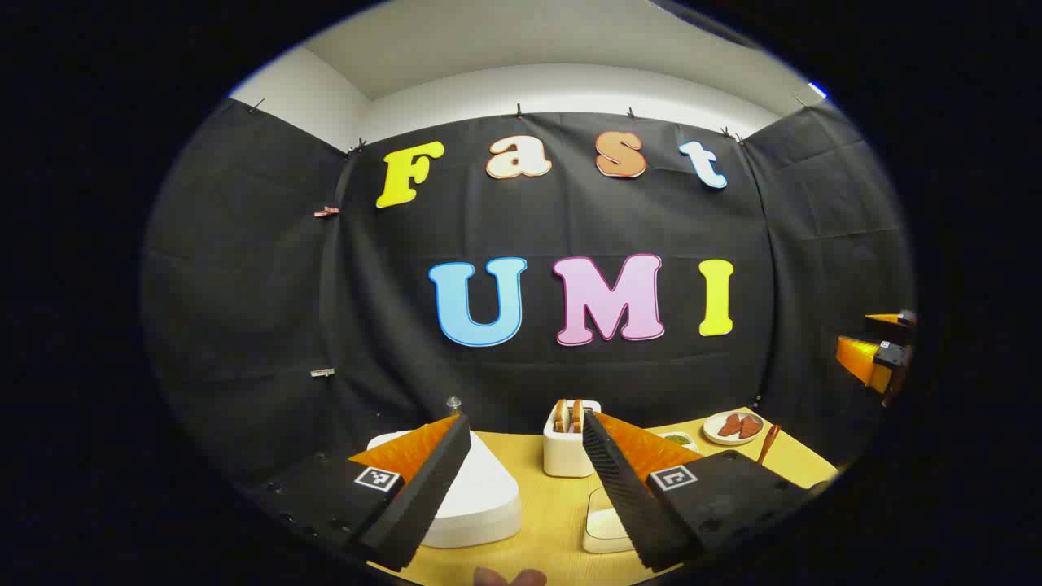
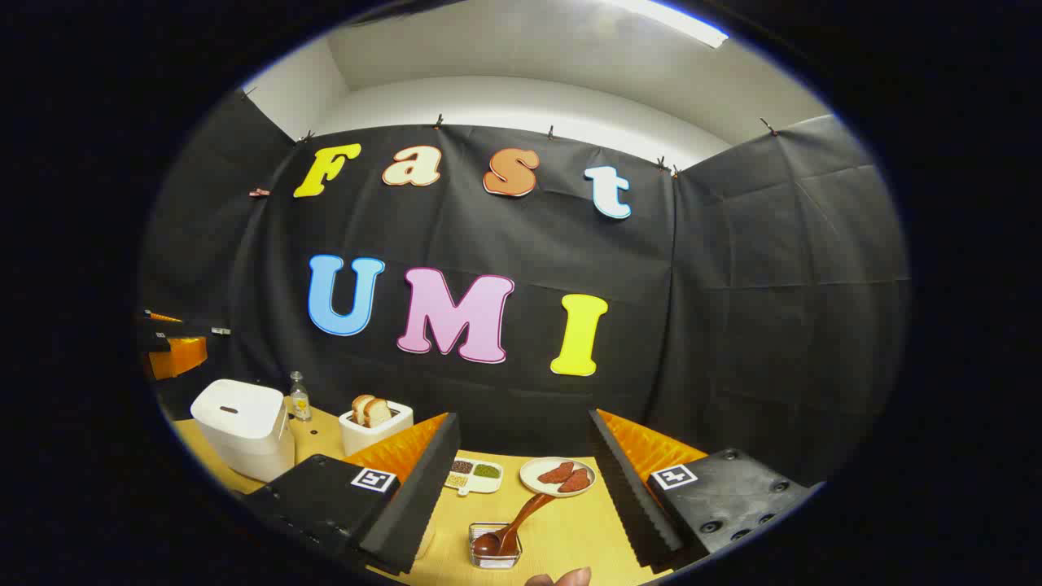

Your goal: Close the left gripper, press the button to open the rice cooker; take a wooden spoon from the chopstick holder with the right hand, scoop a spoonful of rice and pour it into the rice cooker, then put the wooden spoon back into the chopstick holder.

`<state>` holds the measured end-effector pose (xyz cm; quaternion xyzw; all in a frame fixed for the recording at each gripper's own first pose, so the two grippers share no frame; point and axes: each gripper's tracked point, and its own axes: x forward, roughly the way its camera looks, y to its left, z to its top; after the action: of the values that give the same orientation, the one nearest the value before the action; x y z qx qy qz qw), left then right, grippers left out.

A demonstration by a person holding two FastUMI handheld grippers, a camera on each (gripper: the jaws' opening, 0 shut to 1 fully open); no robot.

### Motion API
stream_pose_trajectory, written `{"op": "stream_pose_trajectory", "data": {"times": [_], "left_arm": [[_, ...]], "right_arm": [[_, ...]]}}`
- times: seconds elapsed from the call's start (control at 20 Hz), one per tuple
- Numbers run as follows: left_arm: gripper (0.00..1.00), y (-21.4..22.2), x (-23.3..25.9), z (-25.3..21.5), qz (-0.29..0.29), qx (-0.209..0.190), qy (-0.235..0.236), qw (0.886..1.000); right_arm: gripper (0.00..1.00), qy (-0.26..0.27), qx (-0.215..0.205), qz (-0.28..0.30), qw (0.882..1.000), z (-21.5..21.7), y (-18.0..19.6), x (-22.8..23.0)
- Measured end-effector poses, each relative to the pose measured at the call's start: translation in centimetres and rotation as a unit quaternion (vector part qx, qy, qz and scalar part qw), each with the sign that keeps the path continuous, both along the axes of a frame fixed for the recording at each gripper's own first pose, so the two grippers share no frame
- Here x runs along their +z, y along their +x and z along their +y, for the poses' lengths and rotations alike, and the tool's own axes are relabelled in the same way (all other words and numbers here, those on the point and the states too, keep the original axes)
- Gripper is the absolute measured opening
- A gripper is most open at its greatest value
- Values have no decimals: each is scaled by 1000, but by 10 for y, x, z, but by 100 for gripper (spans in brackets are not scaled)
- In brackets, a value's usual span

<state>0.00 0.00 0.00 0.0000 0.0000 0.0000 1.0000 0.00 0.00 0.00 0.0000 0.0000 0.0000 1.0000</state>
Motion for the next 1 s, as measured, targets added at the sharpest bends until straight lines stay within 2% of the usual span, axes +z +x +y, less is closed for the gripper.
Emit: {"op": "stream_pose_trajectory", "data": {"times": [0.15, 0.3, 0.55, 0.7, 1.0], "left_arm": [[96, 7, -1, 3, -10, -42, 12, 999], [96, 10, -4, 10, -10, -69, 2, 998], [97, 15, -4, 34, -3, -60, -23, 998], [98, 18, 3, 50, -11, -39, -18, 999], [97, 17, -2, 60, -3, -22, -13, 1000]], "right_arm": [[97, -12, -40, -9, 999, 7, -7, 15], [98, -4, -60, -2, 998, 23, -16, 24], [97, 19, -43, 4, 999, 57, -17, 31], [97, 19, -24, 6, 1000, 69, -12, 33], [97, 20, 1, 10, 1000, 90, -9, 31]]}}
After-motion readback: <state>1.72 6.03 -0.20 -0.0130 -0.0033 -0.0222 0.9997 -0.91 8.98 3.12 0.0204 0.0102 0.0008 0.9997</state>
